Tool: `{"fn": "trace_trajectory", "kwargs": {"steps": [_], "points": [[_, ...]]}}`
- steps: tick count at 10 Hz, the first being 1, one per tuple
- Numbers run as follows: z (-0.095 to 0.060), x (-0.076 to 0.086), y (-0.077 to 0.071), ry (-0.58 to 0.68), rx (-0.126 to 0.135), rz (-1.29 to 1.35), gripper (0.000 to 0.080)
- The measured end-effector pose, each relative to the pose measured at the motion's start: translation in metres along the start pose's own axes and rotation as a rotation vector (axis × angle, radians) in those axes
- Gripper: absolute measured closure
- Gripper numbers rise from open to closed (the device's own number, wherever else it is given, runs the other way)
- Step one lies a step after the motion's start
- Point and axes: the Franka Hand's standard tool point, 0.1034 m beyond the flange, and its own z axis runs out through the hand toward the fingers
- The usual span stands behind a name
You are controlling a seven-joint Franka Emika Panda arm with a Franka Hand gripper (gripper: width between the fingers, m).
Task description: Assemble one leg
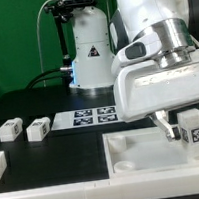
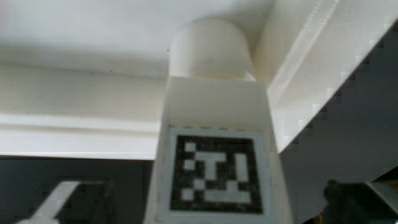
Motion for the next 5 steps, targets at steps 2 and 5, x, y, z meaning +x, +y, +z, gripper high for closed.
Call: {"fn": "trace_trajectory", "kwargs": {"steps": [2,5], "points": [[0.0001,-0.0002,0.0002,0.0,0.0,-0.001,0.0153],[-0.0004,0.0004,0.0003,-0.001,0.0,-0.005,0.015]]}}
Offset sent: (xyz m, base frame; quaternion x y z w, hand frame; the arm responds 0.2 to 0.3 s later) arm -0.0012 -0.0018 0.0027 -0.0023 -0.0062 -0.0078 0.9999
